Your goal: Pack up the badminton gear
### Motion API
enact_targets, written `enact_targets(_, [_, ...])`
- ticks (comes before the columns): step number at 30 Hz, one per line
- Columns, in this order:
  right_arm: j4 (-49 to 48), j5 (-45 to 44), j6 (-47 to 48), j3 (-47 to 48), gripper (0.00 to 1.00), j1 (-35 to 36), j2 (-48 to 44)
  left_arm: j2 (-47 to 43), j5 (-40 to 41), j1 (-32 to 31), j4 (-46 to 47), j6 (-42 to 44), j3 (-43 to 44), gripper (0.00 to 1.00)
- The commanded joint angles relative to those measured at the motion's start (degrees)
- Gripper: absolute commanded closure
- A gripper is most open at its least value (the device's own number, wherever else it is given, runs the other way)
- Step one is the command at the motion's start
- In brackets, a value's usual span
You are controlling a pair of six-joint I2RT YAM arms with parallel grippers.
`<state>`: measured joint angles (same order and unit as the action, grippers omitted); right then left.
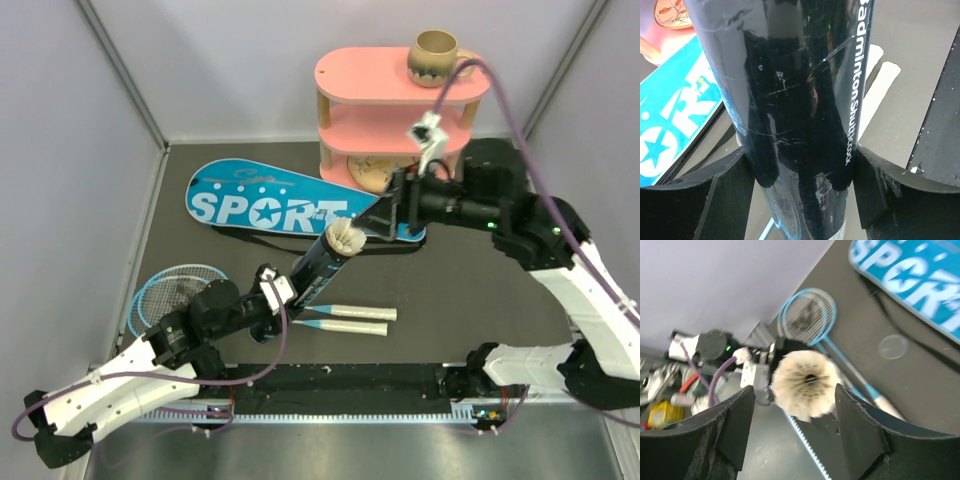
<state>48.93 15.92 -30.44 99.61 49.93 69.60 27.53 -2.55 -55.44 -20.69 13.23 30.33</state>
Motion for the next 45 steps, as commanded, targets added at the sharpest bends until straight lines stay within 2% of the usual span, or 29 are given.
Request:
enact_targets(1, [-1.91, 0.69, 1.95, -1.0, 0.33, -7.82, -6.23, -0.11, -0.35, -0.02, 4.6, 0.13, 2.19, 1.0])
enact_targets(4, [0.02, 0.25, 4.5, -0.91, 0.33, -9.15, -5.27, -0.46, -0.53, -0.02, 4.78, 0.13, 2.37, 1.0])
enact_targets(9, [1.52, 6.66, 5.04, -2.31, 0.32, -8.36, 0.26, -1.33, -1.06, -0.02, 5.13, 0.13, 2.11, 1.0])
enact_targets(15, [1.09, 3.24, 5.13, -4.51, 0.32, -0.2, 5.18, -1.95, -0.97, -0.02, 5.31, 0.3, 2.02, 1.0])
enact_targets(21, [0.03, 2.98, 4.16, -6.19, 0.32, 3.59, 10.11, -2.74, -1.23, -0.02, 5.75, 0.3, 1.75, 1.0])
enact_targets(29, [-1.46, -4.74, 6.26, -2.58, 0.3, 1.58, 3.11, -3.18, 0.17, -0.02, 5.92, 0.13, 1.84, 1.0])
enact_targets(32, [-8.72, -7.49, 6.18, -8.26, 0.27, -1.22, -4.26, -4.06, 1.58, -0.02, 6.01, 0.04, 1.84, 1.0])
enact_targets(35, [-13.58, -2.33, 3.98, -12.15, 0.25, -4.31, -7.02, -4.68, 1.84, -0.02, 6.27, 0.12, 1.66, 1.0])
enact_targets(37, [-12.81, 0.76, 4.16, -10.94, 0.24, -4.32, -4.93, -4.76, 1.23, -0.02, 6.27, 0.21, 1.58, 1.0])
enact_targets(38, [-12.11, 4.69, 4.16, -8.84, 0.24, -4.23, -3.61, -4.59, 0.97, -0.02, 6.27, 0.3, 1.58, 1.0])
enact_targets(41, [-8.59, 9.11, 3.37, -5.24, 0.24, -4.14, 1.49, -3.8, 0.35, -0.02, 6.19, 0.39, 1.67, 1.0])
enact_targets(45, [-0.52, 7.11, 4.16, -1.09, 0.24, -0.73, 7.82, -3.27, 0.17, -0.02, 5.92, 0.39, 1.93, 1.0])
